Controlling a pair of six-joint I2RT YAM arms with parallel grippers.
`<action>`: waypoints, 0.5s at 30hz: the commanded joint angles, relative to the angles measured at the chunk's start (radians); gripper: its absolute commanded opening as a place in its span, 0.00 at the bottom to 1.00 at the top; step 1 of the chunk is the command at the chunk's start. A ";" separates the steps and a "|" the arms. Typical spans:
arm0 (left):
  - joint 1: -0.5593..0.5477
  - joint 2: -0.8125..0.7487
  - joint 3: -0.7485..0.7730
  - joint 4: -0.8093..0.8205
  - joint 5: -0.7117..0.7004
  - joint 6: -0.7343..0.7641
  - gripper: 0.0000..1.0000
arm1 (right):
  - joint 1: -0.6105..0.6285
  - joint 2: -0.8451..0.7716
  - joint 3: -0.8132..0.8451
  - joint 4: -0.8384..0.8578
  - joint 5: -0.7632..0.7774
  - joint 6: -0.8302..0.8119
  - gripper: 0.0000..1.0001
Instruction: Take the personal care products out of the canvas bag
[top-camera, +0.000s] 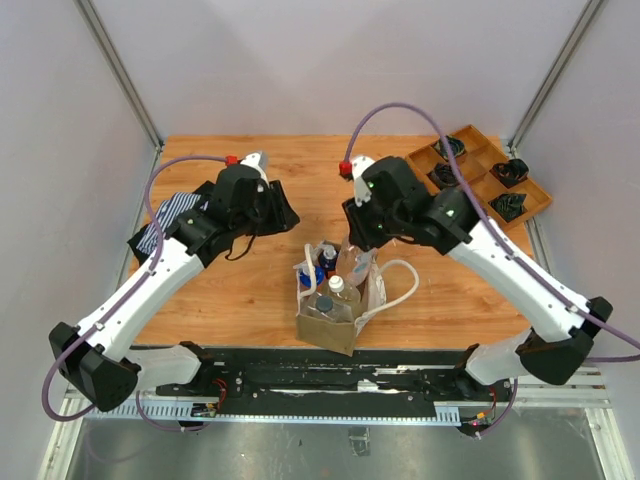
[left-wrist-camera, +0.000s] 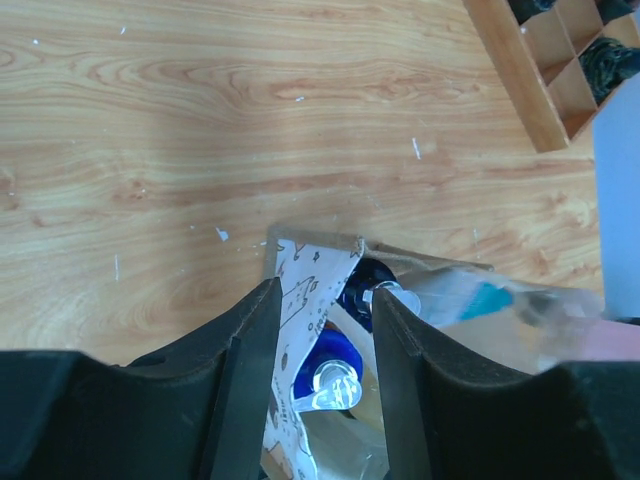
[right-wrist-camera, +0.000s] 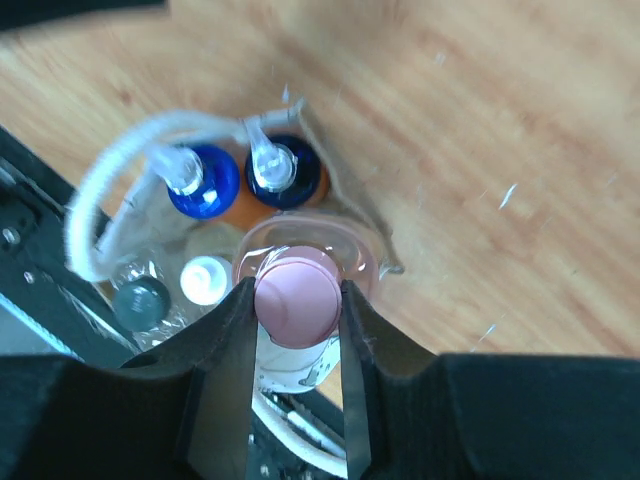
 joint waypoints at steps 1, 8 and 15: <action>-0.035 0.021 0.058 -0.045 -0.101 0.017 0.47 | 0.015 -0.076 0.239 0.079 0.148 -0.060 0.01; -0.058 0.029 0.177 -0.038 -0.105 0.062 0.46 | -0.048 0.006 0.408 0.125 0.199 -0.121 0.01; -0.142 0.183 0.315 -0.063 -0.036 0.143 0.45 | -0.196 0.157 0.379 0.169 0.145 -0.129 0.01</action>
